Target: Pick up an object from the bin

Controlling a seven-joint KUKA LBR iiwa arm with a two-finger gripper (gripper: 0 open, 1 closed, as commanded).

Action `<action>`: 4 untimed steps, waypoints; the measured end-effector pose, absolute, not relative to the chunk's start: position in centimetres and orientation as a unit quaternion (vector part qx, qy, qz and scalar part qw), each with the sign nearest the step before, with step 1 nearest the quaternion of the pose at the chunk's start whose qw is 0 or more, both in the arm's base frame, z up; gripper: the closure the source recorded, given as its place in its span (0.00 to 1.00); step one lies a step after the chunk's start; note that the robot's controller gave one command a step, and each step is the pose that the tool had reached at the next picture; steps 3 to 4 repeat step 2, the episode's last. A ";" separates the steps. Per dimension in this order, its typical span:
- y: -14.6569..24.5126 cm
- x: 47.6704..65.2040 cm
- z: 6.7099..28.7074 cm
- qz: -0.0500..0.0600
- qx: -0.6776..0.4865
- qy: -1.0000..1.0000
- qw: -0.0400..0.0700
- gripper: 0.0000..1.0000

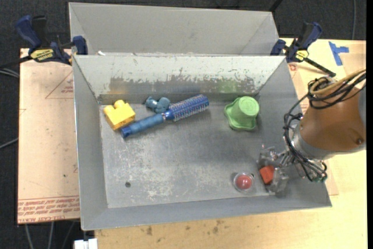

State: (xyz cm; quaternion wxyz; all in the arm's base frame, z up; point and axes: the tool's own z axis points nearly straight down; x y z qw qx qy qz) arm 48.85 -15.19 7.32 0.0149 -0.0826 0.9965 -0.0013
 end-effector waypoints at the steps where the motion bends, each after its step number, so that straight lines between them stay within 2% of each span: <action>1: -15.2 49.0 11.8 -0.001 -0.083 0.997 0.002 1.00; 4: -15.2 49.0 11.9 0.000 -0.082 0.997 0.001 1.00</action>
Offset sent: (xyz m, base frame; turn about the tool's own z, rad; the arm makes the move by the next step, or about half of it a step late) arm 0.0000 0.0000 0.0428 0.0001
